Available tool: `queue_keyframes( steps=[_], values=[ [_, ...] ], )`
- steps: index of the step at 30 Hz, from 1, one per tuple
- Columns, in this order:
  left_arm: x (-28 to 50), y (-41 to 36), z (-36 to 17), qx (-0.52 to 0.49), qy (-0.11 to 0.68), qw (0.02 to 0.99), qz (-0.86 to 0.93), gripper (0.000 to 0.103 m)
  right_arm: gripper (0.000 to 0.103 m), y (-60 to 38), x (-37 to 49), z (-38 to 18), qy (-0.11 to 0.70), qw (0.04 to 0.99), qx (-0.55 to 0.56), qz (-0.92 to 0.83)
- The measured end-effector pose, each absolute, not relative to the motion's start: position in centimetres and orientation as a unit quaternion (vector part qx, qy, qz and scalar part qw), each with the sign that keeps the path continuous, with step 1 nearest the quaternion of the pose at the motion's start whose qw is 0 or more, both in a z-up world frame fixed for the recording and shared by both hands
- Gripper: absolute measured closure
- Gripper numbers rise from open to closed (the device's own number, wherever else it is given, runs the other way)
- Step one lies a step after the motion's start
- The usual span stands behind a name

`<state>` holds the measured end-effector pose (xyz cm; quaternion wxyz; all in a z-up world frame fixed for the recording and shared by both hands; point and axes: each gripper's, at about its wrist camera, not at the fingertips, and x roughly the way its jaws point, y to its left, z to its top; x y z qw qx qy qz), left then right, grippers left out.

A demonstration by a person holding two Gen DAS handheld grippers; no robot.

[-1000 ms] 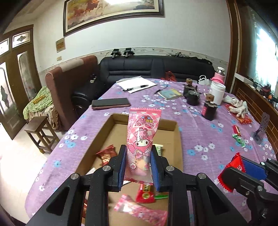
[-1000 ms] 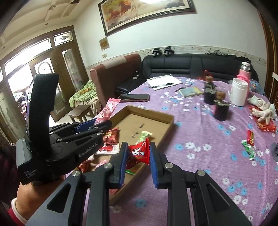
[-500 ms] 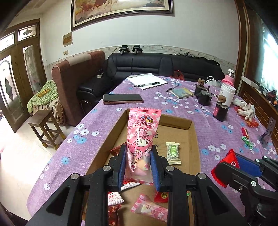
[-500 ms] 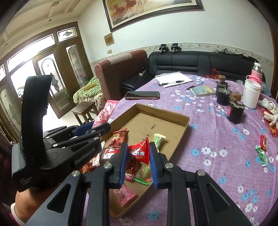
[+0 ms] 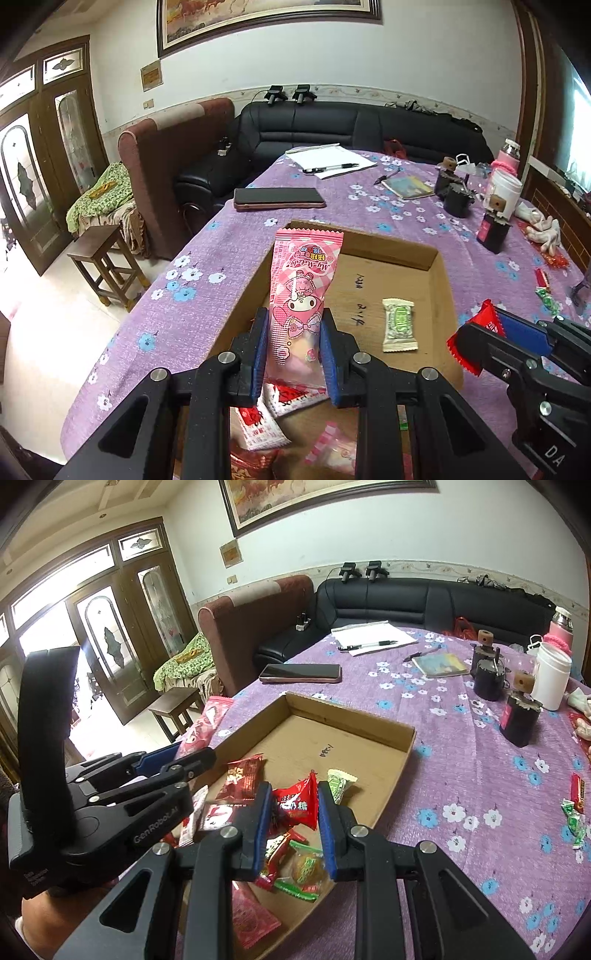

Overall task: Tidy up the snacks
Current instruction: 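Carry both snacks into the cardboard tray and open both grippers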

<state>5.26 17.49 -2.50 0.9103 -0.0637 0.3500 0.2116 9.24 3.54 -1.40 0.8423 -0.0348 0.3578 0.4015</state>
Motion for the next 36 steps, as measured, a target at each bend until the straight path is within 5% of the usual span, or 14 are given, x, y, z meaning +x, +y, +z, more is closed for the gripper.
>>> queue_keyframes(
  steps=[36],
  values=[
    [17.6,21.1,-4.8,-0.041,0.447,0.871,0.202,0.074,0.080,8.2,20.2,-5.9,0.408,0.828,-0.096,0.372]
  ],
)
